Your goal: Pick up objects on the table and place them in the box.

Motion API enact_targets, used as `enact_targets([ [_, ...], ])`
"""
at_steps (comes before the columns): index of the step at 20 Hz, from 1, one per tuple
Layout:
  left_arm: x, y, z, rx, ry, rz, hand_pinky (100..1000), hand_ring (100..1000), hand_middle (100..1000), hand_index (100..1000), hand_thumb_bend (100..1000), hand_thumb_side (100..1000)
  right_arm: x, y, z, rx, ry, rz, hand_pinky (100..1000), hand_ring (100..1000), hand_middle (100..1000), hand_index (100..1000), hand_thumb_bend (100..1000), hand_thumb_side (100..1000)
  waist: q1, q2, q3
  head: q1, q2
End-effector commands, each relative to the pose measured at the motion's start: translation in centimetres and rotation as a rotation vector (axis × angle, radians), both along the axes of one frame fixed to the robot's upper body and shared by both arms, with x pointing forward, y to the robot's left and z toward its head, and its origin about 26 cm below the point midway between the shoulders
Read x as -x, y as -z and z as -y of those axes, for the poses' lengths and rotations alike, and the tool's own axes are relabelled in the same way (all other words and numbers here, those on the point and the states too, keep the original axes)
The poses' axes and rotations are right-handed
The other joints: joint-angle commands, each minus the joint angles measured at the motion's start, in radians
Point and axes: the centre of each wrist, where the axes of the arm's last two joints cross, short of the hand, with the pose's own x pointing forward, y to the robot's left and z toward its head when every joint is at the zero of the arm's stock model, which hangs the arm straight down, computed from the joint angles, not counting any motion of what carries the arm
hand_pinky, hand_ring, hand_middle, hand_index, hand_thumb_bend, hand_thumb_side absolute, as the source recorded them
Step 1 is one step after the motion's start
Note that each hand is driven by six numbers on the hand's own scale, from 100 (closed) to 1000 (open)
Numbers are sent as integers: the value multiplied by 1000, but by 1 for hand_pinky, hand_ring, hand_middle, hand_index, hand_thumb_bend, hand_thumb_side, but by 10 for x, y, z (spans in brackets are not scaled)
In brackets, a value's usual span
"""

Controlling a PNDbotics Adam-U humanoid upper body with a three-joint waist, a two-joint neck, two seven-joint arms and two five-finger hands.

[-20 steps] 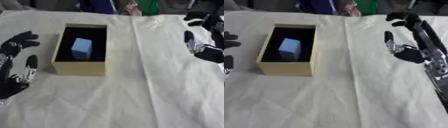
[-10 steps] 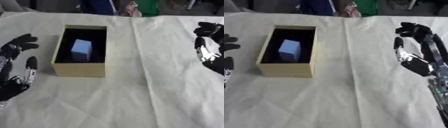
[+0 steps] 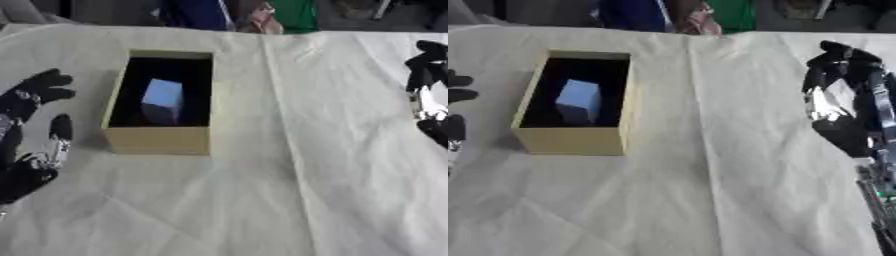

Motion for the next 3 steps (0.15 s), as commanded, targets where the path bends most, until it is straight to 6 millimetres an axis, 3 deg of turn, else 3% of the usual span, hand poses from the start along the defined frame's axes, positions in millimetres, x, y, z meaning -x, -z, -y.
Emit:
enact_targets([
  [1,1,-7,-3,0,-9,24,875,788,813,948,100,545,3,-9,0,8,9,37,743,890,588,392,100,470,0,-17,0,0,-12],
  [3,1,-7,-3,-1,-8,23,875,788,812,948,100,544,2,-9,0,6,8,36,743,890,588,392,100,470,-1,-17,0,0,-13],
])
